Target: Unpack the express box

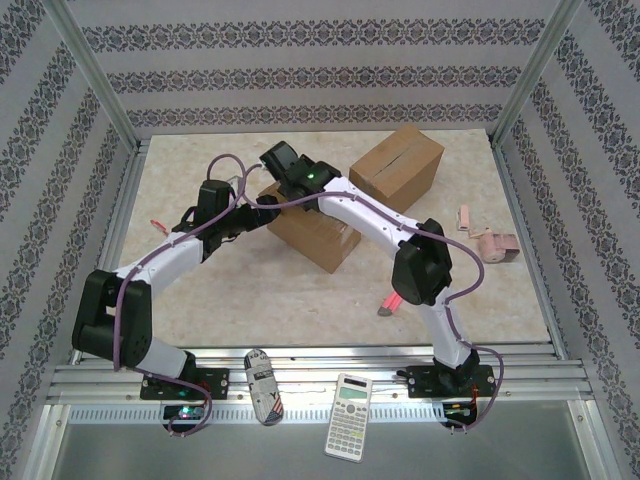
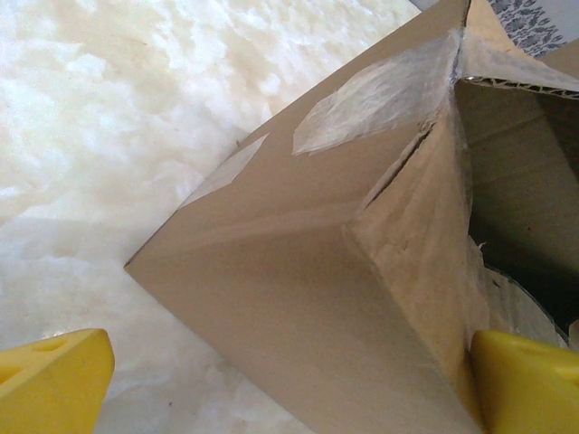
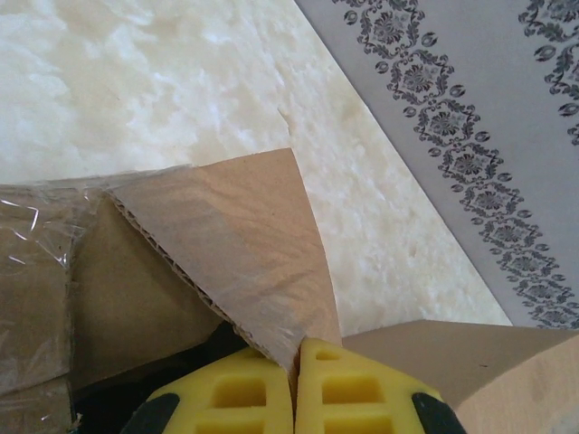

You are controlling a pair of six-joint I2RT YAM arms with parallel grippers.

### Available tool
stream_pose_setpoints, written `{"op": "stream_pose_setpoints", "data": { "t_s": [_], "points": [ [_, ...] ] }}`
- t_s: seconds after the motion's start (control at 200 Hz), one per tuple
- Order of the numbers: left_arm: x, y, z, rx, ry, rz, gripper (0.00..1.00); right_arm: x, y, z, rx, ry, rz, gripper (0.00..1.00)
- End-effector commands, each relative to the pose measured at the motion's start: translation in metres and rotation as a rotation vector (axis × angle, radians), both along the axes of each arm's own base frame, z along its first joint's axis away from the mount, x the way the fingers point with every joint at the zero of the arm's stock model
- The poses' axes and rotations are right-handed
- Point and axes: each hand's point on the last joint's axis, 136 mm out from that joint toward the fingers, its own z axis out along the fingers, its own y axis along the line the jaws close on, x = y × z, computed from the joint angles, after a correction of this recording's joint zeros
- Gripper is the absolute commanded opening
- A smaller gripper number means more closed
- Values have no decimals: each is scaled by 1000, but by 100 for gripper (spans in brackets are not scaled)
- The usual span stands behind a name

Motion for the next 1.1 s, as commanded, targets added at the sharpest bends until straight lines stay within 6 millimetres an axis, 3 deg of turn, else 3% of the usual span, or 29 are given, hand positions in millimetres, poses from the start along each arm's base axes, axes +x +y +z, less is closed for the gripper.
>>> {"op": "stream_pose_setpoints", "data": {
  "t_s": [0.0,0.37,0.565,0.675,0.874,0.979,1.094],
  "points": [
    [-75,51,-112,230,432,60,98,40,-60,70,131,-202,-250,0],
    [-79,57,-135,255,492,69,98,45,-97,71,181,-209,-366,0],
    [-77,53,-129,231,477,57,98,42,-98,69,229,-166,-349,0],
    [-64,41,-106,183,419,16,98,36,-89,61,256,-100,-310,1],
    [-27,19,-28,108,248,-70,100,19,-79,49,288,28,-261,27],
    [-9,9,14,73,159,-103,100,12,-75,40,290,90,-231,35],
    [4,2,43,43,90,-122,100,6,-71,25,286,166,-207,41]
  ]
}}
